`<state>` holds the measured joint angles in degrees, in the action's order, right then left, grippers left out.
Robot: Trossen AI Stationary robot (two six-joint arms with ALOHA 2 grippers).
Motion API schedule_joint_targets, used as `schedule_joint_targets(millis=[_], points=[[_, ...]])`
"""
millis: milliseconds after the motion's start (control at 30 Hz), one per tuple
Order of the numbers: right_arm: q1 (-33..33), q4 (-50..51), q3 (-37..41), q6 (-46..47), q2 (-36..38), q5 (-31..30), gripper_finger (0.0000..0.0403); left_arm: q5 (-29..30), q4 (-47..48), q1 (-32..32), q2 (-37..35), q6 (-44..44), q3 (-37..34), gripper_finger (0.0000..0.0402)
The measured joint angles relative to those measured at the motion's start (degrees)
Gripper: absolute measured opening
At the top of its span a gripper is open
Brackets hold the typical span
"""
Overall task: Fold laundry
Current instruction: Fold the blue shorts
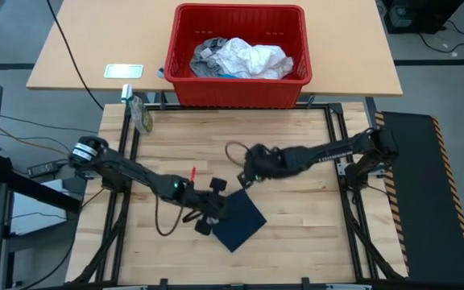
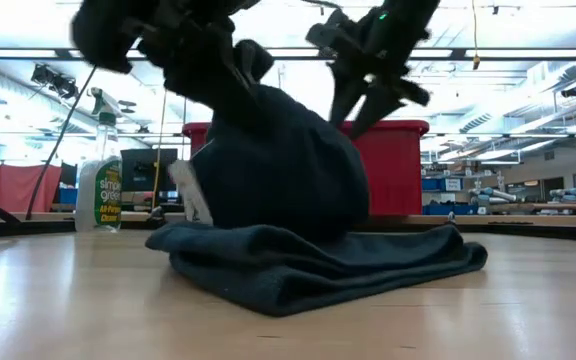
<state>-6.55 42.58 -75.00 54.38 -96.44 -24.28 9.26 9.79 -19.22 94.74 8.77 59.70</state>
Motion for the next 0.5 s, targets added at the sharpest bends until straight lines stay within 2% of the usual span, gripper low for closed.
schedule_joint_targets(millis=[200,367,500], points=[[-9.27,8.91,0.0,17.56,0.0,-3.77,0.0176,-0.15,-8.29,-2.73,4.17,-1.73,-0.07,0.0013],[-16.78,8.08,0.0,28.76,0.02,-3.71,0.0176,-0.13,-15.13,-3.56,5.6,-6.81,-0.04,0.0013],[-21.15,8.37,0.0,36.4,0.02,-4.27,0.0176,0.52,-15.09,-2.78,5.18,-10.93,-0.02,0.0013]])
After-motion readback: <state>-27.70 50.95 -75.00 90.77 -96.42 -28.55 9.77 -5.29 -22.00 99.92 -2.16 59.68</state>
